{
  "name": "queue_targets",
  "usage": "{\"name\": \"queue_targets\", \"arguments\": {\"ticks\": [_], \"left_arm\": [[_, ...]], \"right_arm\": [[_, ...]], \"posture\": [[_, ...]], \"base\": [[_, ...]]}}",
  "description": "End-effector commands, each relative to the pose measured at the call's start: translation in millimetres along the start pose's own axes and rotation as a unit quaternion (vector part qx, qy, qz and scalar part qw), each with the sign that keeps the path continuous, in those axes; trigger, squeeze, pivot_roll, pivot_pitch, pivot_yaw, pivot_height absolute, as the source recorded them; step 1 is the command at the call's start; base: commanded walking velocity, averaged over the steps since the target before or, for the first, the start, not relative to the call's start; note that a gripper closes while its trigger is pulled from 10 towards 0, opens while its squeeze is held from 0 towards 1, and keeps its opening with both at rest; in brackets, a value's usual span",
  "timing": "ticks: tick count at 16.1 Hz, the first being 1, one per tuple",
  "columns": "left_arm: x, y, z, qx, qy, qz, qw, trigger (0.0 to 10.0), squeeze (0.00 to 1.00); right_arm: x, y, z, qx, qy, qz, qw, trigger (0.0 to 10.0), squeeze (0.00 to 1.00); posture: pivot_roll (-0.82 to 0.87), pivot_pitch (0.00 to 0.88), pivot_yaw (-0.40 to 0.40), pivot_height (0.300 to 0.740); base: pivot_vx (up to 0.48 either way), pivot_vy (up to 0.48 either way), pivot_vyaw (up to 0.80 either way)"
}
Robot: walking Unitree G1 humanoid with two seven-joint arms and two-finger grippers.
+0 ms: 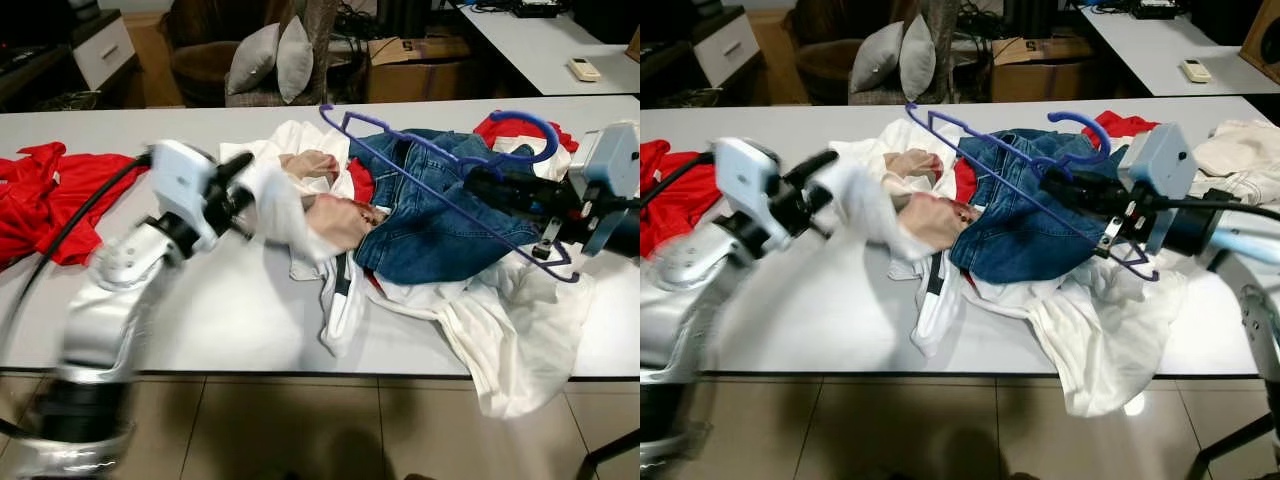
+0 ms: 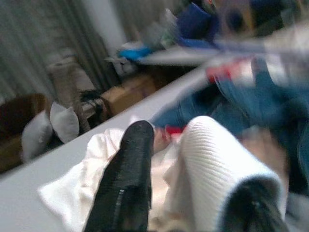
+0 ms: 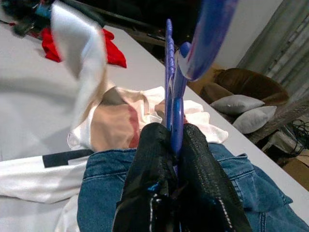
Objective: Hang hanger
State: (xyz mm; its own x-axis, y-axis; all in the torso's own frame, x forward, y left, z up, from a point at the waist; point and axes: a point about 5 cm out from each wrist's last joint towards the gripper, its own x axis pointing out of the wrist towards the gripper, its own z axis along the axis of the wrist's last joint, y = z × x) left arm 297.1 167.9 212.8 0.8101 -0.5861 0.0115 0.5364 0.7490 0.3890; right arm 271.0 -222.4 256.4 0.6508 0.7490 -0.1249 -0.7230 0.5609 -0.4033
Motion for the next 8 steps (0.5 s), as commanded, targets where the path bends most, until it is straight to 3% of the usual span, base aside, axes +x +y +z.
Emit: {"name": "queue_targets", "arguments": {"ticks": [1, 2, 3, 5, 7, 8], "left_arm": [[-2.2, -7.9, -7, 0.053, 0.037, -0.038, 0.997, 10.0, 1.0], [-7.5, -5.0, -11, 0.096, 0.074, -0.056, 0.991, 10.0, 1.0], [-20.9, 9.1, -11, 0.124, 0.112, -0.074, 0.983, 10.0, 1.0], [-30.2, 15.2, -7, 0.122, 0.118, -0.095, 0.981, 10.0, 1.0], [-41.4, 19.7, 3, 0.046, 0.092, -0.109, 0.989, 10.0, 1.0], [-49.6, 26.3, 8, 0.005, 0.077, -0.097, 0.992, 10.0, 1.0]], "right_arm": [[-0.2, 0.2, 5, -0.002, -0.006, -0.007, 1.0, 10.0, 0.0], [0.2, 0.5, 5, -0.001, -0.007, -0.012, 1.0, 10.0, 0.0], [2.0, 1.9, 8, 0.004, -0.016, -0.02, 1.0, 10.0, 0.0], [3.5, 3.2, 10, 0.006, -0.025, -0.027, 0.999, 10.0, 0.0], [5.6, -4.4, 10, 0.031, -0.043, -0.069, 0.996, 10.0, 0.0], [5.1, -9.0, 12, 0.067, -0.066, -0.086, 0.992, 10.0, 0.0]], "posture": [[-0.15, 0.0, 0.091, 0.74], [-0.15, 0.0, 0.093, 0.74], [-0.15, 0.0, 0.094, 0.74], [-0.15, 0.0, 0.095, 0.74], [-0.14, 0.0, 0.101, 0.74], [-0.15, 0.0, 0.109, 0.74]], "base": [[0.0, 0.0, 0.0], [0.0, 0.0, 0.0], [0.0, 0.0, 0.0], [0.0, 0.0, 0.0], [0.0, 0.0, 0.0], [0.0, 0.0, 0.0]]}}
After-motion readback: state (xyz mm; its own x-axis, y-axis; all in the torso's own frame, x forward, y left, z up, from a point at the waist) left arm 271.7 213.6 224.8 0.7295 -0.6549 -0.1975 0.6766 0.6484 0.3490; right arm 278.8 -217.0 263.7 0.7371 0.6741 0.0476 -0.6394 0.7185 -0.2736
